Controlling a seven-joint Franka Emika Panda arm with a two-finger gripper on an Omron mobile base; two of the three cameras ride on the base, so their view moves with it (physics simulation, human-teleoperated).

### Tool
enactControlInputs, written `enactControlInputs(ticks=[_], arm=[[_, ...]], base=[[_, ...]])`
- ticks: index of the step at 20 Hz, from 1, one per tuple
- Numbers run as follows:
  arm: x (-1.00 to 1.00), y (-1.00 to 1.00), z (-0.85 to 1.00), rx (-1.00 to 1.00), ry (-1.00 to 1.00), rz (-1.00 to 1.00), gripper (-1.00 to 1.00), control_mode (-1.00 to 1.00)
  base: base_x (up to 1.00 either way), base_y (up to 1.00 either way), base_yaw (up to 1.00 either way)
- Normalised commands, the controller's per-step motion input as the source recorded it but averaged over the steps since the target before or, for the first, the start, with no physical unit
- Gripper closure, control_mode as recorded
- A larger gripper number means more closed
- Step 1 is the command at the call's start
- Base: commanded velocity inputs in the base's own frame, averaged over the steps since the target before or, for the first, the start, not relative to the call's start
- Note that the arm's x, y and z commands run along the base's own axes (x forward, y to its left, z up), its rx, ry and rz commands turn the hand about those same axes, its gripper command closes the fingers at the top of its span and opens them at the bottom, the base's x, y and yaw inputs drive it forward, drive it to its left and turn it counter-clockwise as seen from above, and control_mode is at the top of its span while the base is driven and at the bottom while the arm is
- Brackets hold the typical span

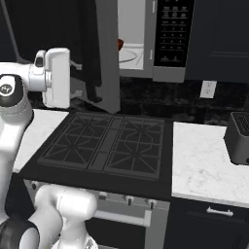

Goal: Open the microwave, place the bowl with waffle inside the microwave, then close the microwave door and turn it on.

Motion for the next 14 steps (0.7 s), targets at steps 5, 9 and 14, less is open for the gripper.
enactControlInputs(ticks=[5,9,14], arm=[[1.0,-0.45,0.0,0.07,0.07,0.19,-1.0,-1.0],[1.0,-0.19,0.0,0.06,0.11,0.2,-1.0,-1.0],[1.0,-0.13,0.0,0.03,0.12,0.21,-1.0,-1.0]], base=[[0.0,0.0,0.0],[0.0,0.0,0.0],[0.0,0.0,0.0]])
